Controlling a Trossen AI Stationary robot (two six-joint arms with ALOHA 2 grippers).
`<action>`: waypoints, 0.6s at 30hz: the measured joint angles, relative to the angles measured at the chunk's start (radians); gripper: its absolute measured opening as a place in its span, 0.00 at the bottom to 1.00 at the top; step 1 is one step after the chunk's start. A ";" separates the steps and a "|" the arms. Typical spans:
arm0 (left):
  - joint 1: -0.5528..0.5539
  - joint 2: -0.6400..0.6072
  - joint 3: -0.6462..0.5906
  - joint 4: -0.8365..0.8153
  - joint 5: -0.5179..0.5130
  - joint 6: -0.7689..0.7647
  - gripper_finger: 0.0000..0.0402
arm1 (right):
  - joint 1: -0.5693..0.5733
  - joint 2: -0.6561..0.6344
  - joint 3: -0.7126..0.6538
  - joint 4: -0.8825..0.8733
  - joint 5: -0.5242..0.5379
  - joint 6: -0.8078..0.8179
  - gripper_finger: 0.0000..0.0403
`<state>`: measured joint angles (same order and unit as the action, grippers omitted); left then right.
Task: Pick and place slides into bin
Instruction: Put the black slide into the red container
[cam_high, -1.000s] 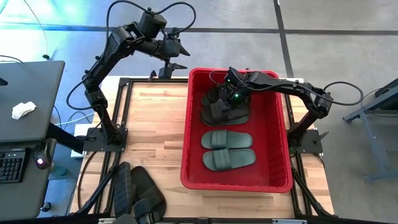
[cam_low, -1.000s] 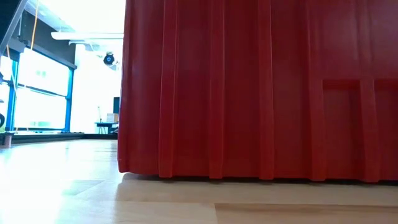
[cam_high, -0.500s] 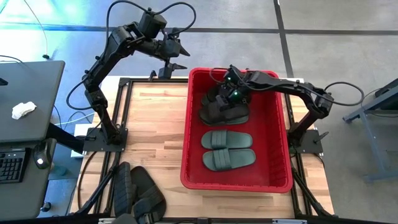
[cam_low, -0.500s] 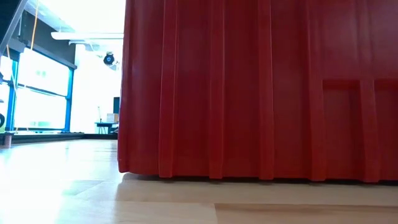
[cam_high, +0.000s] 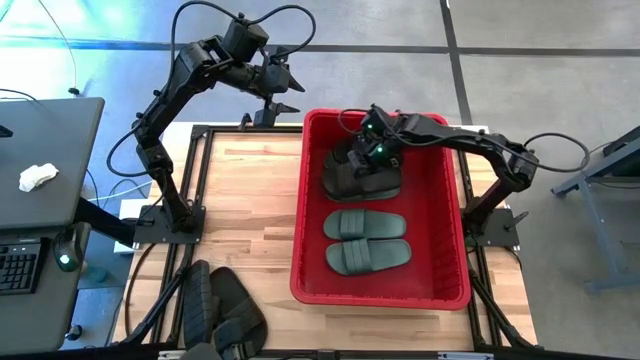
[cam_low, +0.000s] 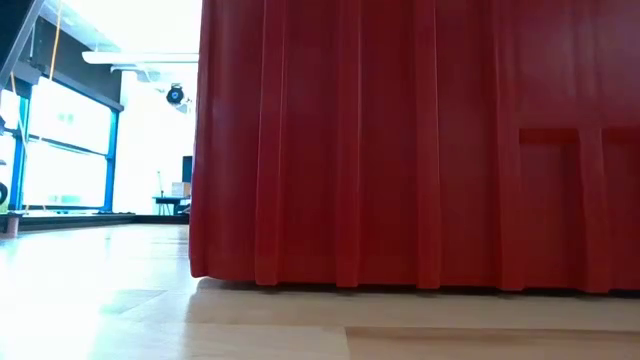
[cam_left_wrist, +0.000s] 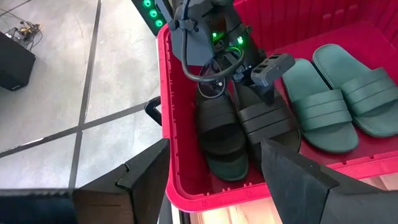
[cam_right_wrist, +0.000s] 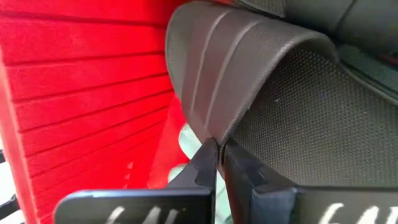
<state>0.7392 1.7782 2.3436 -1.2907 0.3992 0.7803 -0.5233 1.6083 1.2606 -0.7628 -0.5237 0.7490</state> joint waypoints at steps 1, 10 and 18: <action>0.000 0.000 0.000 0.000 0.000 0.000 0.58 | 0.000 0.002 0.000 0.000 0.004 0.004 0.00; 0.000 0.000 0.000 0.000 0.000 0.000 0.58 | 0.003 0.003 0.000 -0.012 0.024 0.032 0.00; 0.000 0.000 0.000 0.001 0.000 0.000 0.58 | 0.015 0.002 0.000 -0.071 0.052 0.062 0.00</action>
<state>0.7395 1.7782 2.3436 -1.2902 0.3990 0.7803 -0.5086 1.6108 1.2606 -0.8342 -0.4722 0.8114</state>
